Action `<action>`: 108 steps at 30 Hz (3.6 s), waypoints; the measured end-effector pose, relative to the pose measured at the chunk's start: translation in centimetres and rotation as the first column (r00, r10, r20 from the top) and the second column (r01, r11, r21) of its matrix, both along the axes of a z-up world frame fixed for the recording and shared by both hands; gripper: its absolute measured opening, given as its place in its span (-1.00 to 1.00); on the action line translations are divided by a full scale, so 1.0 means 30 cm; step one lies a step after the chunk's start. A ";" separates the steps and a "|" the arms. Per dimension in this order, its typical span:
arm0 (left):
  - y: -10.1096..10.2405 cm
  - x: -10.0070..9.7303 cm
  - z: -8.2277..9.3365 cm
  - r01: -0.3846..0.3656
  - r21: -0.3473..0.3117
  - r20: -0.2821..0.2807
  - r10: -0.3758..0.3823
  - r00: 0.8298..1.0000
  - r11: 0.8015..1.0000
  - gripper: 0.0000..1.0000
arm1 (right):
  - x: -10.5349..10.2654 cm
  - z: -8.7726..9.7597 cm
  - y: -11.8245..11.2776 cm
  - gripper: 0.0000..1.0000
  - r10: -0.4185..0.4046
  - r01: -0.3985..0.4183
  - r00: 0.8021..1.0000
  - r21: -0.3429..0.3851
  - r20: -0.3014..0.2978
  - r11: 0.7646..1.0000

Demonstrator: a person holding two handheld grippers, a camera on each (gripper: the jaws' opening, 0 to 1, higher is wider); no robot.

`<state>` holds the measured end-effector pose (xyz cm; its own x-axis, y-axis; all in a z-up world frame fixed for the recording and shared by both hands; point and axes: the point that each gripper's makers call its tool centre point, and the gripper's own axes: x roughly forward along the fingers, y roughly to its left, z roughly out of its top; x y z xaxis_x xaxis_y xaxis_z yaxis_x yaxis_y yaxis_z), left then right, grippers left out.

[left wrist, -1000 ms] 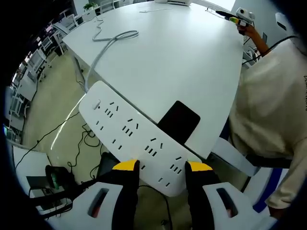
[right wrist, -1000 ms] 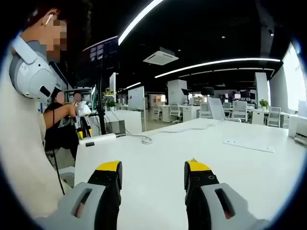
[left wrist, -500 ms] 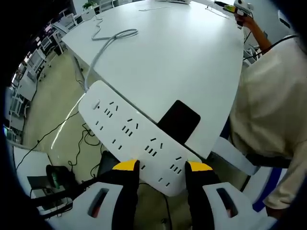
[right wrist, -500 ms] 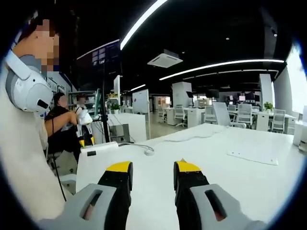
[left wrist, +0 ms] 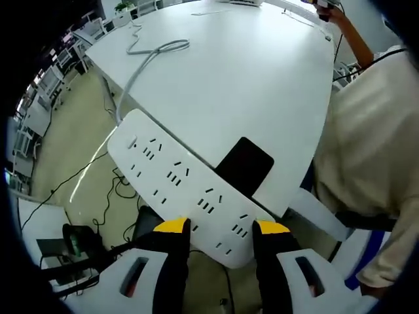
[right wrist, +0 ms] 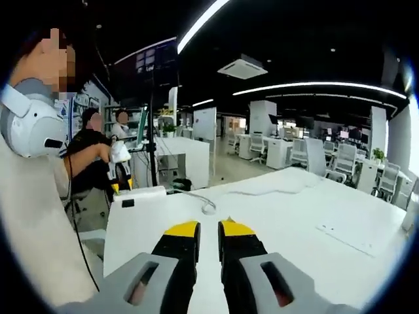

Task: Pick up the power strip scattered on the table, fix it on the side mounting bracket of the table, and press the switch

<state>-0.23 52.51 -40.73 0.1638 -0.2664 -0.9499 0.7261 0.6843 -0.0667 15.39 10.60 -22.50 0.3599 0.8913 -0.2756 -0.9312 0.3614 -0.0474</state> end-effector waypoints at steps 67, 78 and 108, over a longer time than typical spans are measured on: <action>-0.006 0.001 0.005 0.025 0.070 -0.047 -0.021 0.999 0.997 -0.14 | 0.103 0.110 0.903 -1.00 0.327 -0.320 0.944 -0.394 -0.053 0.861; -0.006 0.001 0.006 0.020 0.073 -0.047 -0.016 0.999 0.997 -0.15 | 0.083 0.089 1.026 -1.00 0.390 -0.384 0.918 -0.423 -0.075 0.821; -0.015 0.008 0.004 0.015 0.090 -0.057 -0.010 0.998 0.996 -0.16 | -0.027 -0.020 1.317 -1.00 0.529 -0.530 0.836 -0.472 -0.148 0.705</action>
